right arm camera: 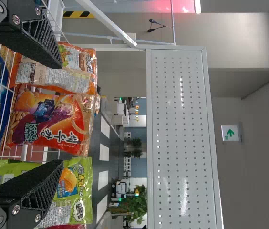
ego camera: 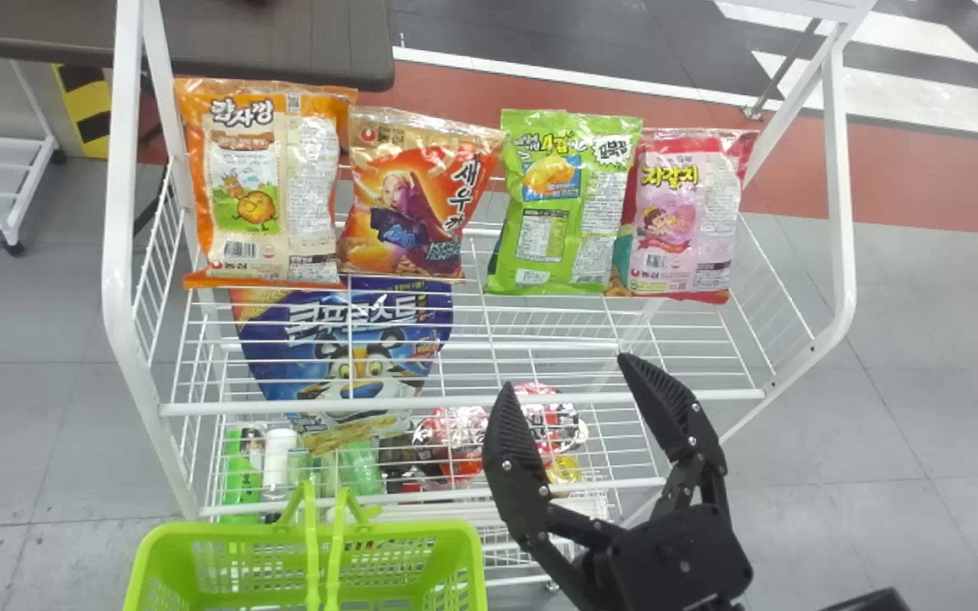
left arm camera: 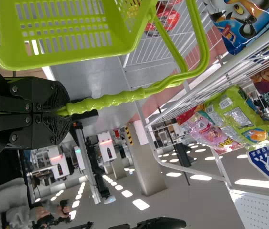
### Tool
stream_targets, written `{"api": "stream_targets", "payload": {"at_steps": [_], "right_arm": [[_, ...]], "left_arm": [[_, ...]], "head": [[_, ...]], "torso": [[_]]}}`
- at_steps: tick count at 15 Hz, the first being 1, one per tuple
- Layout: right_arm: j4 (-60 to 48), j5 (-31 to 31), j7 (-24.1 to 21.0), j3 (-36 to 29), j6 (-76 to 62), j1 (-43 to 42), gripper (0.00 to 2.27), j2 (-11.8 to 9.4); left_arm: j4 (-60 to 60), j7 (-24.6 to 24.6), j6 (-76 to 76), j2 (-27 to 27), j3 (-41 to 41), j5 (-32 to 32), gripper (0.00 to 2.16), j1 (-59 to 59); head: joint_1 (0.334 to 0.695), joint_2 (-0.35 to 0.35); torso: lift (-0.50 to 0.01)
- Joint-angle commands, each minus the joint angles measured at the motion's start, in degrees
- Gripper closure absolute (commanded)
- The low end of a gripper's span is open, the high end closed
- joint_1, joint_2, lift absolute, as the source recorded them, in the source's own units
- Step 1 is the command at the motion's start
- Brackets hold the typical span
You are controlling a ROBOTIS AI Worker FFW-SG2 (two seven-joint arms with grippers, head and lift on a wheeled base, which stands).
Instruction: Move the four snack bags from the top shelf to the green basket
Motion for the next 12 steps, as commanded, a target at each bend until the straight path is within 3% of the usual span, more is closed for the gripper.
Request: {"api": "stream_targets", "payload": {"at_steps": [1, 12], "right_arm": [[0.2, -0.4, 0.0, -0.2, -0.2, 0.0, 0.11, -0.2], [1.6, -1.9, -1.2, -0.7, 3.7, -2.3, 0.1, 0.0]], "left_arm": [[0.1, 0.1, 0.0, -0.1, 0.1, 0.2, 1.67, 0.1], [0.6, -0.1, -1.1, -0.3, -0.1, 0.3, 1.67, 0.1]], "head": [[0.695, -0.277], [0.695, -0.297]], "torso": [[0.0], [0.0]]}}
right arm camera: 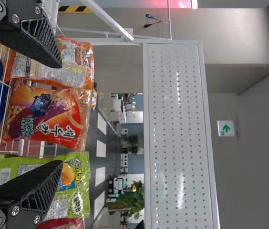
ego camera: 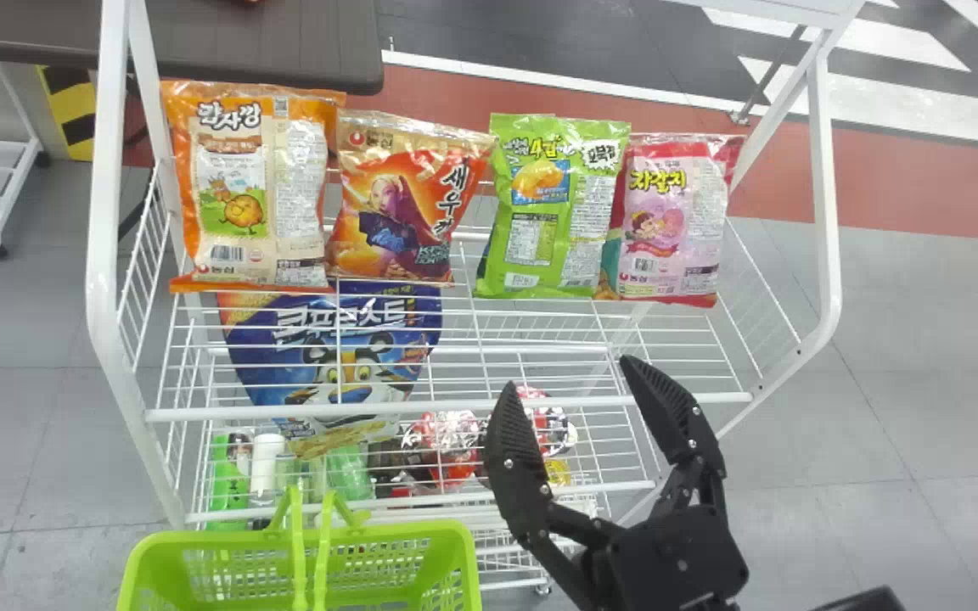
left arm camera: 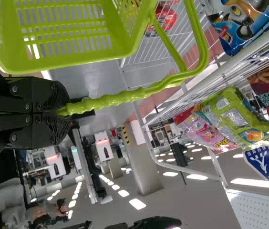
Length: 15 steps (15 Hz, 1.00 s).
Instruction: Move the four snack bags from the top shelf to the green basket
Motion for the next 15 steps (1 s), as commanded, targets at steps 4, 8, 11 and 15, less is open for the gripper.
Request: {"api": "stream_targets", "payload": {"at_steps": [4, 8, 11, 15], "right_arm": [[7.5, 1.4, 0.0, 4.2, 15.2, -16.3, 0.11, 0.7], [21.2, 1.8, 0.0, 11.9, 27.5, -36.0, 0.12, 1.4], [32.5, 4.7, 0.0, 15.9, 27.0, -46.1, 0.12, 3.2], [44.5, 4.5, -0.5, 19.0, 25.6, -57.0, 0.12, 3.2]], "left_arm": [[1.6, 0.2, 0.0, 0.6, -1.9, -0.8, 1.67, -1.7], [3.4, -0.4, 0.0, 1.1, -2.7, -0.8, 1.67, -2.7], [4.8, -0.4, 0.0, 1.7, -3.3, -0.7, 1.67, -3.6], [6.0, -0.3, 0.0, 2.4, -3.3, 0.0, 1.67, -4.9]], "head": [[0.695, -0.276], [0.695, -0.143], [0.695, -0.038], [0.695, 0.076]], "torso": [[0.0], [0.0], [0.0], [0.0]]}}
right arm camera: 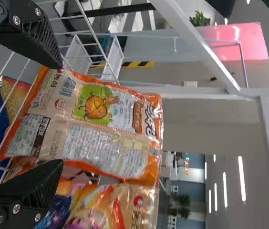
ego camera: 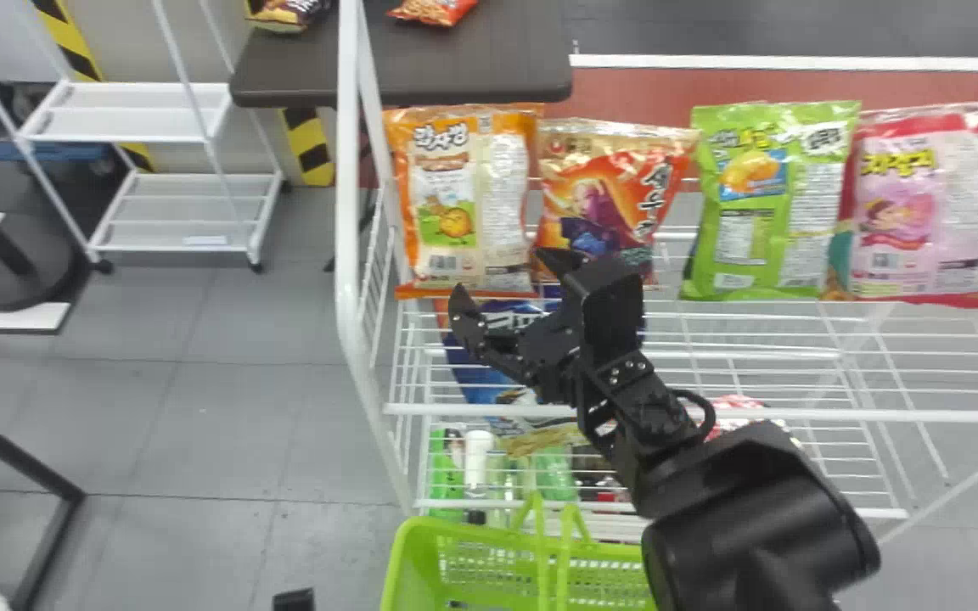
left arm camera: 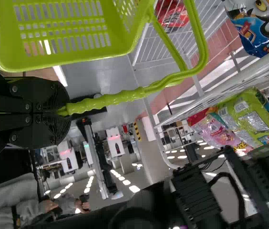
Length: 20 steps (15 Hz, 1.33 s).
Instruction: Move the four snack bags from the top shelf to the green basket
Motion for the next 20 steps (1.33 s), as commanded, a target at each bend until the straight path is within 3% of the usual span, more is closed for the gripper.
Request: {"api": "stream_targets", "payload": {"at_steps": [1, 6, 8, 9, 11, 12, 17, 20], "right_arm": [[6.4, -1.4, -0.1, 0.6, -1.4, -5.9, 0.12, 0.1], [15.6, -3.7, 1.0, -0.1, -0.7, -14.9, 0.23, 0.1], [16.8, -6.0, 2.5, 0.1, 1.2, -17.4, 0.45, 0.1], [17.4, -6.0, 3.7, 0.1, 1.4, -18.0, 0.66, 0.1], [17.1, -5.7, 5.4, 0.6, 3.2, -18.3, 1.81, 0.1], [16.5, -5.5, 6.3, 1.0, 3.3, -18.0, 2.05, 0.1], [8.3, -2.3, 7.8, 2.9, 5.8, -12.5, 2.14, 0.1], [-2.0, 0.1, 7.6, 3.6, 9.5, -5.3, 2.14, 0.1]], "left_arm": [[0.8, -0.1, 0.0, 0.5, 0.0, 0.6, 1.67, -0.8], [3.1, 0.0, 0.0, 3.2, -0.3, 3.6, 1.67, -3.6], [3.1, 0.1, 0.0, 3.8, -0.3, 4.3, 1.67, -3.9], [3.1, 0.2, 0.0, 3.9, -0.3, 4.3, 1.67, -4.1], [3.0, 0.2, 0.0, 4.1, -0.4, 4.4, 1.67, -4.2], [3.0, 0.4, 0.0, 4.3, -0.3, 4.5, 1.67, -4.3], [2.2, 0.3, 0.0, 3.8, -0.4, 4.3, 1.67, -3.7], [1.3, 0.3, 0.0, 3.7, -0.4, 4.0, 1.67, -3.1]], "head": [[0.695, 0.084], [0.695, 0.082], [0.695, 0.081], [0.695, 0.081], [0.695, 0.094], [0.695, 0.097], [0.695, 0.136], [0.695, 0.155]], "torso": [[0.0], [0.0], [0.0], [0.0], [0.0], [0.0], [0.0], [0.0]]}}
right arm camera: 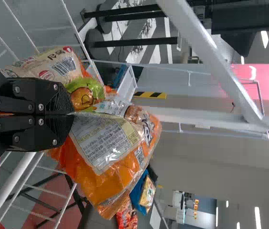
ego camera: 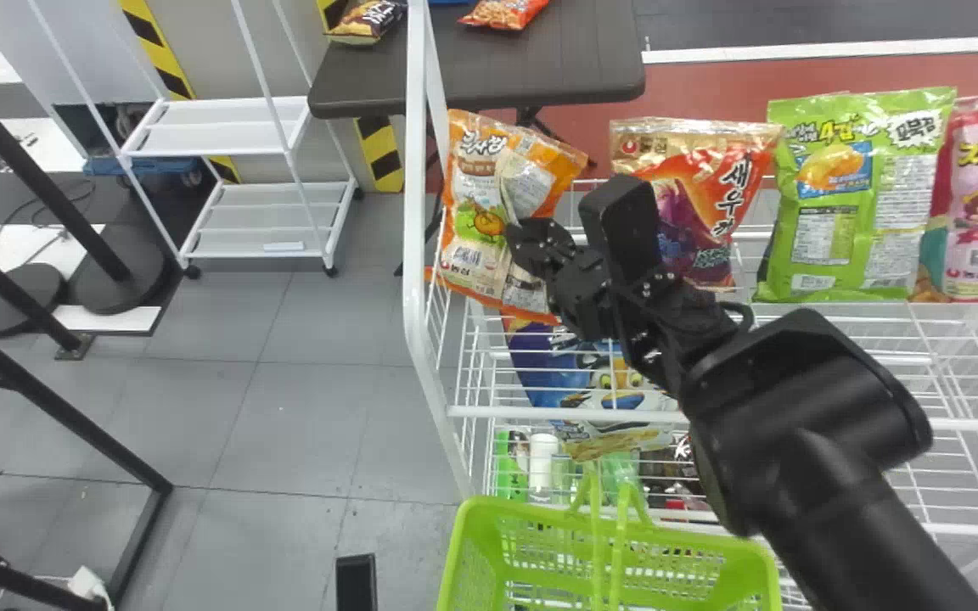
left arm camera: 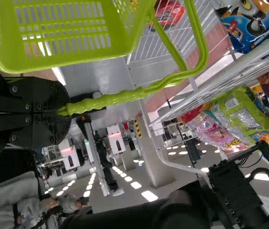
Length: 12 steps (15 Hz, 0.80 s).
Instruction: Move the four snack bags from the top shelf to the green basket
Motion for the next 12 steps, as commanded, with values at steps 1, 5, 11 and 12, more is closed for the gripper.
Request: {"api": "stream_targets", "payload": {"at_steps": [1, 5, 11, 12], "right_arm": [[-9.4, 1.8, -0.6, 0.4, 2.7, 7.1, 2.14, 0.1], [-26.4, 2.0, -5.4, -1.4, 6.0, 19.4, 2.14, -4.6], [-47.6, 2.3, -5.0, -14.5, 3.9, 42.8, 2.14, -11.1], [-50.8, 1.9, -4.2, -16.9, 4.3, 47.3, 2.14, -11.3]], "left_arm": [[-0.8, 0.0, 0.0, 0.0, 0.0, -0.2, 1.67, 0.5], [-1.4, 0.3, 0.0, -0.4, -0.5, -0.7, 1.67, 0.9], [-2.2, 0.7, 0.0, -1.4, -0.4, -1.9, 1.67, 1.4], [-2.1, 1.4, -0.2, -1.5, -0.5, -1.9, 1.67, 1.4]], "head": [[0.695, 0.168], [0.695, 0.175], [0.695, -0.042], [0.695, -0.071]], "torso": [[0.0], [0.0], [0.0], [0.0]]}}
